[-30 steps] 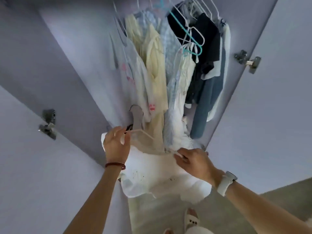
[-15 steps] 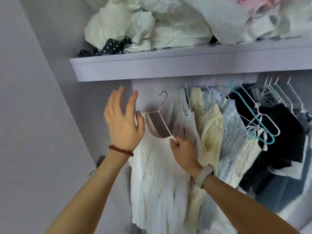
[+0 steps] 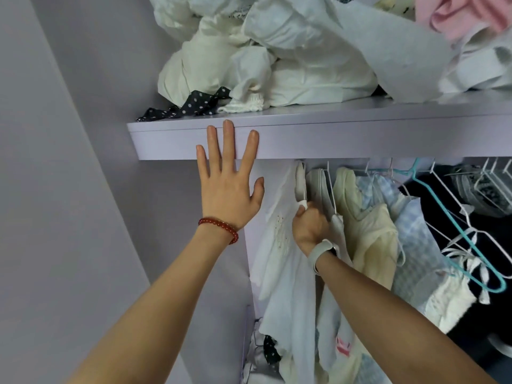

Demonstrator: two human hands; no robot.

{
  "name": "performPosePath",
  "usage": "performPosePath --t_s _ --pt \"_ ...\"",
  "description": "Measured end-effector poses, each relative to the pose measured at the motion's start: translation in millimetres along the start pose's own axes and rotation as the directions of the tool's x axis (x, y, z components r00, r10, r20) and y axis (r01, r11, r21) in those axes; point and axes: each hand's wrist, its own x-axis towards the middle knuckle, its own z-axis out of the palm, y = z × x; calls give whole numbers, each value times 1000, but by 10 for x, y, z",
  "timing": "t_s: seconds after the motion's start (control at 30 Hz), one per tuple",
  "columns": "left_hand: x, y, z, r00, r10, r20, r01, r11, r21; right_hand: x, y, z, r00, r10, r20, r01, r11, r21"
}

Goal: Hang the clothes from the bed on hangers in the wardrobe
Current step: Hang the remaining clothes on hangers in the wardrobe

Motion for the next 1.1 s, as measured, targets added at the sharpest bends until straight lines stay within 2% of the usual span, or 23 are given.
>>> performPosePath --t_s 0.23,0.33,0.43,0.57,0.67,0.8,0.9,1.0,1.1 --pt "-11 19 -19 1000 -19 25 20 999 -35 -77 191 -3 1000 14 -21 -14 1000 -6" --pt "-36 76 -72 998 -58 39 62 993 -100 -155 222 -65 999 25 40 -26 999 34" --pt "-224 190 -135 992 -111 57 122 963 -242 -372 291 -168 994 -99 39 96 994 53" --pt "-828 354 -130 983 -127 133 166 924 -345 -882 452 -412 920 -366 -142 362 931 -54" --pt "-1491 537 -95 953 -66 296 180 909 -376 -1453 786 -519 906 -391 -162 369 917 -150" --pt "-2462 860 -173 827 161 539 141 869 -475 -2411 1388 -653 986 -155 -64 131 950 -285" --pt "-3061 1131 -380 700 328 635 156 797 -584 -3287 1785 -852 995 98 -7 -94 932 -351" --pt "-3525 1514 -694 562 502 658 174 705 -687 -4270 2092 -1107 909 411 -61 -405 844 -352" --pt "-3951 1954 -1102 427 695 578 117 591 -798 -5182 2282 -1388 761 630 -156 -635 675 -375"
